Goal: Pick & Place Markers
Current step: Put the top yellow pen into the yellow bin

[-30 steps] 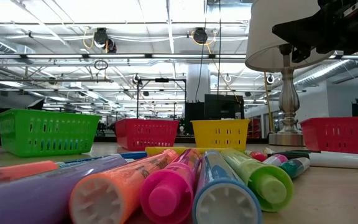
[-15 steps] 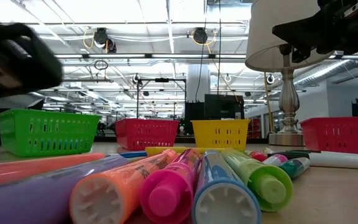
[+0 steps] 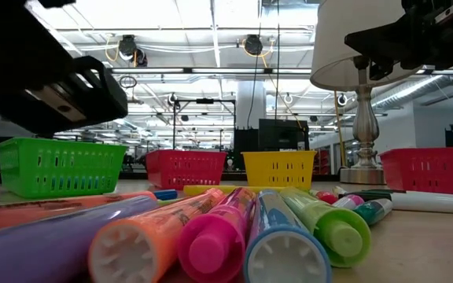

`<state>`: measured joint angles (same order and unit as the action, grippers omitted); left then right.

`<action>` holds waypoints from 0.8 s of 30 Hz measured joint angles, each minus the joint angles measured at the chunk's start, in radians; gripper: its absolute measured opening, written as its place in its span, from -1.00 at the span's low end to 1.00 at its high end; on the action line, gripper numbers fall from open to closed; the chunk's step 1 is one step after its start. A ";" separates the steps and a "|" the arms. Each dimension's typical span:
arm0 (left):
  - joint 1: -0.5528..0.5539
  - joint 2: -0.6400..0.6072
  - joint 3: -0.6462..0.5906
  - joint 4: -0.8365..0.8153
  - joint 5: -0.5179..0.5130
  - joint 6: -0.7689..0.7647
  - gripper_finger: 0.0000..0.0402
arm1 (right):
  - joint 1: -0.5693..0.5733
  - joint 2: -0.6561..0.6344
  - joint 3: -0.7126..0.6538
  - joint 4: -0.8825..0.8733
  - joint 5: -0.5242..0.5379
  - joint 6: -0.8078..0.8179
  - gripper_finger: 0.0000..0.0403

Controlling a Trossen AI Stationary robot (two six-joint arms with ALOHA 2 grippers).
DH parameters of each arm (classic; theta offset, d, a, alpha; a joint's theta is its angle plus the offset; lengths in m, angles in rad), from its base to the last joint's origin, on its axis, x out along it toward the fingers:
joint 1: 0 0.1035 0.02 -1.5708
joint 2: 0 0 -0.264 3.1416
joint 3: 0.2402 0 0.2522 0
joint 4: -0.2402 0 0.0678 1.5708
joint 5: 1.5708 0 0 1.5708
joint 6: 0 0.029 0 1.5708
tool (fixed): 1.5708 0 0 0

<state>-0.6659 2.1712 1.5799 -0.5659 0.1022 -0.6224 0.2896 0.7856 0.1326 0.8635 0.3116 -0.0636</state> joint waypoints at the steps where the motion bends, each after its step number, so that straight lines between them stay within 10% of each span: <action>1: 0.001 0.000 0.000 -0.006 -0.001 0.000 -0.97 | 0.000 0.000 0.000 0.000 0.000 0.000 -1.00; 18: 0.001 -0.178 -0.001 -0.040 -0.047 0.017 -0.92 | 0.000 0.000 0.000 -0.001 -0.002 0.013 -1.00; 24: -0.122 -0.461 -0.003 -0.152 -0.530 0.187 -0.98 | 0.000 0.000 0.000 -0.012 -0.002 0.040 -1.00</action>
<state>-0.7883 1.7105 1.5773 -0.7177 -0.4282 -0.4357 0.2894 0.7854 0.1326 0.8512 0.3095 -0.0233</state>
